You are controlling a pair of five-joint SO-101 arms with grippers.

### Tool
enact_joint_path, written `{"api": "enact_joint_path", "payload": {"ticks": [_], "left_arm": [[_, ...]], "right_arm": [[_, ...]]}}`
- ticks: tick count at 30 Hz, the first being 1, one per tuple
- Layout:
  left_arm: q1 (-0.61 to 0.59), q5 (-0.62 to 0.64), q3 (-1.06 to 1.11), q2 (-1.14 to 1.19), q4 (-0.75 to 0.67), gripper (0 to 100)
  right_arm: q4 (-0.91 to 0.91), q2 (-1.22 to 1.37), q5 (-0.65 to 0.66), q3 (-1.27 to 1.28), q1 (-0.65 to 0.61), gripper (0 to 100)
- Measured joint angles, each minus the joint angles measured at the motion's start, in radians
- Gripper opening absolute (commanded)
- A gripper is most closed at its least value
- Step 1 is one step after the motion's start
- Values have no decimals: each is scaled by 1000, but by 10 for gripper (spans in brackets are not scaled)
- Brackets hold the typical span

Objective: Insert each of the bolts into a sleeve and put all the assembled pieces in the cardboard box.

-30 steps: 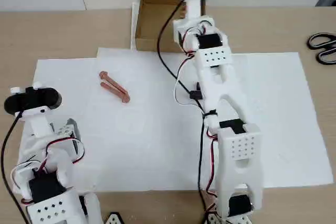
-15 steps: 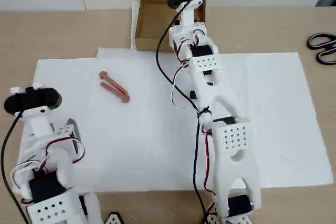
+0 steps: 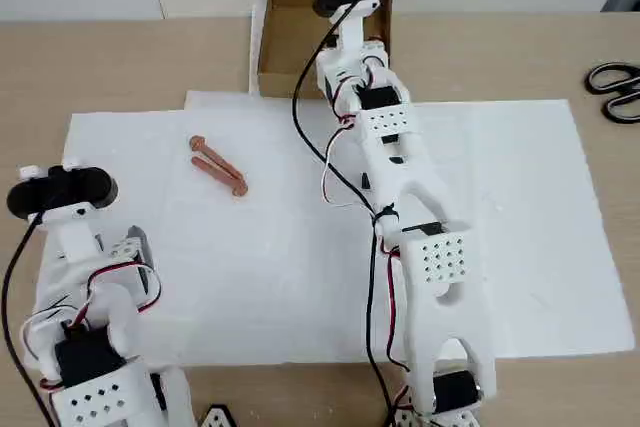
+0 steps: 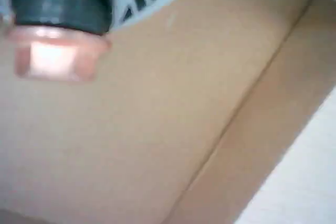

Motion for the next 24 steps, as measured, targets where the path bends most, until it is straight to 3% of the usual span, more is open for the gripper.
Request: {"api": "enact_joint_path", "payload": {"ticks": [14,24], "left_arm": [[0,0,0,0,0,152],[0,0,0,0,0,152]], "right_arm": [[3,3,0,0,-2,4],[143,-72,0,-3,-3,4]]}}
